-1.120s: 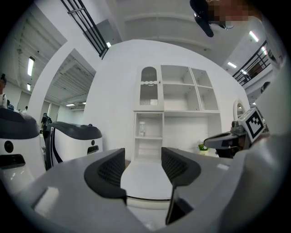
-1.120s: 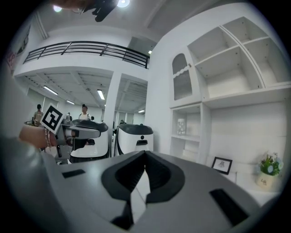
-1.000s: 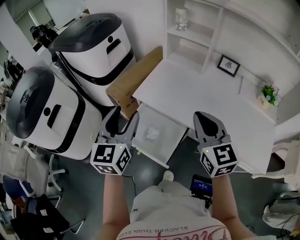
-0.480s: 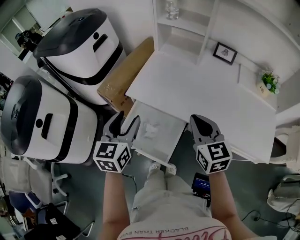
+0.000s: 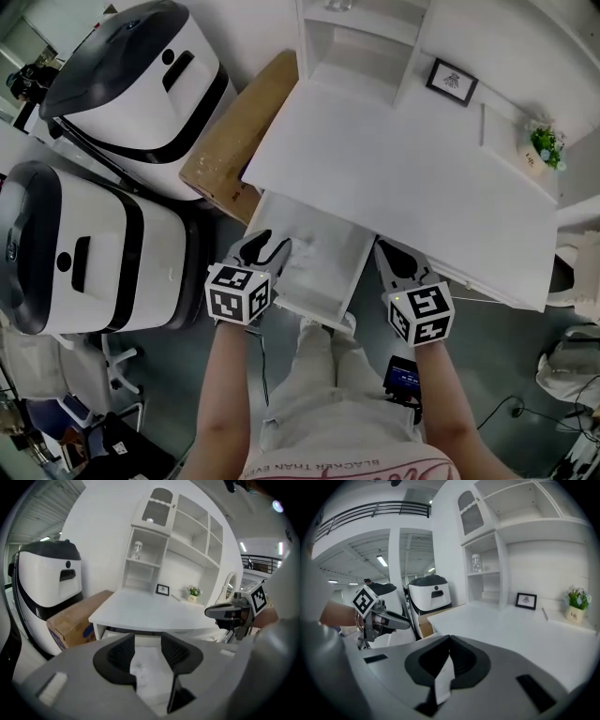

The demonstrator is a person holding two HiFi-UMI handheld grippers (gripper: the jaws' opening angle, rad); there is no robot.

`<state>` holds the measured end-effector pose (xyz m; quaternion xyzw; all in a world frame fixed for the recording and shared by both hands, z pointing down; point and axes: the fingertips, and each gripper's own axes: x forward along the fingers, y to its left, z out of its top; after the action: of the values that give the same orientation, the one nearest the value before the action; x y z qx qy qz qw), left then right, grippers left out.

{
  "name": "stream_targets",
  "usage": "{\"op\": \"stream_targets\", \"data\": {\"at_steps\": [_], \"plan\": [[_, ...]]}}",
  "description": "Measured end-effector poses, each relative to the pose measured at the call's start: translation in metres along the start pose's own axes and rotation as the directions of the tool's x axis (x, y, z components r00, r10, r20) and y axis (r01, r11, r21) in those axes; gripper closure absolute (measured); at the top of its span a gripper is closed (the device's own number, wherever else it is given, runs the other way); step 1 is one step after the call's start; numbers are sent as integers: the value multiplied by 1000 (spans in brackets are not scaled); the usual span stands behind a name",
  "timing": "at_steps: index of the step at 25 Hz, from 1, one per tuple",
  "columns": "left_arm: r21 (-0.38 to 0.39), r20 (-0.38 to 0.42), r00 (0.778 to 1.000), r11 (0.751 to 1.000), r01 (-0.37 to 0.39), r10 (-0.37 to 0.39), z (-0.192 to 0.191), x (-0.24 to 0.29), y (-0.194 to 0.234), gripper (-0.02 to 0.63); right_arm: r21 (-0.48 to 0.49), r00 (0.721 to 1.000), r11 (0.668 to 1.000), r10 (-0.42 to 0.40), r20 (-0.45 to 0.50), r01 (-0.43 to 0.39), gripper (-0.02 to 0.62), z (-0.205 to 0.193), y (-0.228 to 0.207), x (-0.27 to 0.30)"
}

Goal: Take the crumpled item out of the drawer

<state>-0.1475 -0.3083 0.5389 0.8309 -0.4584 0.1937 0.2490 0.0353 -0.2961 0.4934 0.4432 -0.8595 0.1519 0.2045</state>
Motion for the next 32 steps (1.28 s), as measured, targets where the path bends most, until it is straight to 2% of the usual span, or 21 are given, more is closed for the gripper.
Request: {"op": "stream_targets", "data": {"at_steps": [3, 6, 10, 13, 18, 23, 28, 32], "plan": [[-12, -99, 994, 999, 51, -52, -21, 20, 10, 420, 20, 999, 1000, 2, -32, -1, 589, -15, 4, 11], [-32, -164, 983, 996, 79, -83, -34, 38, 22, 420, 35, 998, 999, 6, -69, -4, 589, -31, 8, 24], [-55, -248, 960, 992, 116, -126, -50, 65, 31, 420, 58, 993, 998, 7, -118, 0, 589, -50, 10, 37], [-58, -337, 926, 986, 159, -169, -64, 84, 33, 419, 74, 989, 997, 0, -147, 11, 589, -60, 8, 43], [-45, -475, 847, 968, 246, -237, -92, 106, 35, 411, 88, 983, 996, -11, -181, 28, 589, -73, 6, 54], [49, -555, 803, 955, 293, -218, -119, 131, 42, 394, 93, 978, 995, -27, -208, 47, 589, -84, 6, 60], [116, -644, 731, 916, 383, -224, -153, 145, 44, 374, 101, 971, 993, -42, -234, 67, 589, -95, 6, 61], [140, -678, 698, 891, 431, -231, -168, 152, 46, 368, 100, 966, 992, -49, -255, 77, 589, -106, 5, 58]]}}
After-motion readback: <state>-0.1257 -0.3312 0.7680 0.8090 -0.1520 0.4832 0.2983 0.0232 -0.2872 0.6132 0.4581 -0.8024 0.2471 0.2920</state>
